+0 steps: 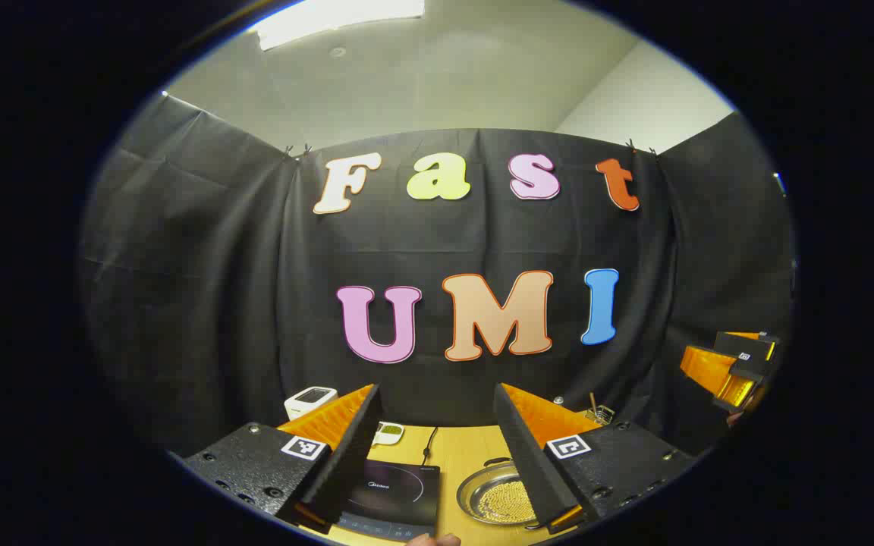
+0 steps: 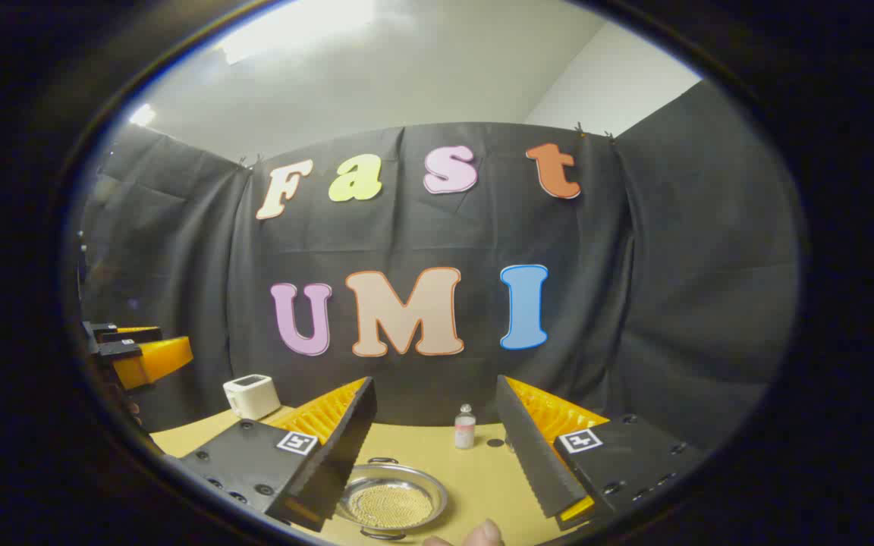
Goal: First push the handle of the pot to place it horizontally, then grasp the pot with both hands and set it on the induction cooktop.
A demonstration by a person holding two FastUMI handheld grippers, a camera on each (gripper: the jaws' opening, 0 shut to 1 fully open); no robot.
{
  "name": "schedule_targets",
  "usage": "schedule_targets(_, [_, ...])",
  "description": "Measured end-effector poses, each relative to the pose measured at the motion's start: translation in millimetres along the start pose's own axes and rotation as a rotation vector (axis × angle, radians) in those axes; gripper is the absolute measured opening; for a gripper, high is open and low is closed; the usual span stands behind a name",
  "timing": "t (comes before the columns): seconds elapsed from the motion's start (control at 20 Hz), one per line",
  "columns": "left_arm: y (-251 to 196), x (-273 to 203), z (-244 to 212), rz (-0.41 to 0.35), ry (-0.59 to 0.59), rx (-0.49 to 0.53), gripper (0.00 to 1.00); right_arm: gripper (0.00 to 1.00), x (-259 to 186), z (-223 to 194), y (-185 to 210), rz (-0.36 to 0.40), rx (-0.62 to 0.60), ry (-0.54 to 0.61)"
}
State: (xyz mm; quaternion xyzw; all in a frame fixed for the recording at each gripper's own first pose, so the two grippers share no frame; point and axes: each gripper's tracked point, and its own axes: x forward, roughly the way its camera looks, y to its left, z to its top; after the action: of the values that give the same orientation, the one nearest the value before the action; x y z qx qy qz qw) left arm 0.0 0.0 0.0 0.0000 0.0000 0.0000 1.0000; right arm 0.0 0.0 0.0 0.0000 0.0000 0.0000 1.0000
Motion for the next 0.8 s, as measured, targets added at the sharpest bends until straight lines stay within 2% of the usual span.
schedule_targets(0.3, [0.0, -4.9, -1.8, 0.01, 0.015, 0.006, 0.9, 0.99, -5.7, 2.4, -5.5, -0.004, 0.014, -0.002])
schedule_targets(0.8, [4.1, -7.7, -5.1, 0.058, 0.028, 0.005, 0.9, 0.99, 2.5, -5.6, -3.6, 0.033, 0.024, 0.01])
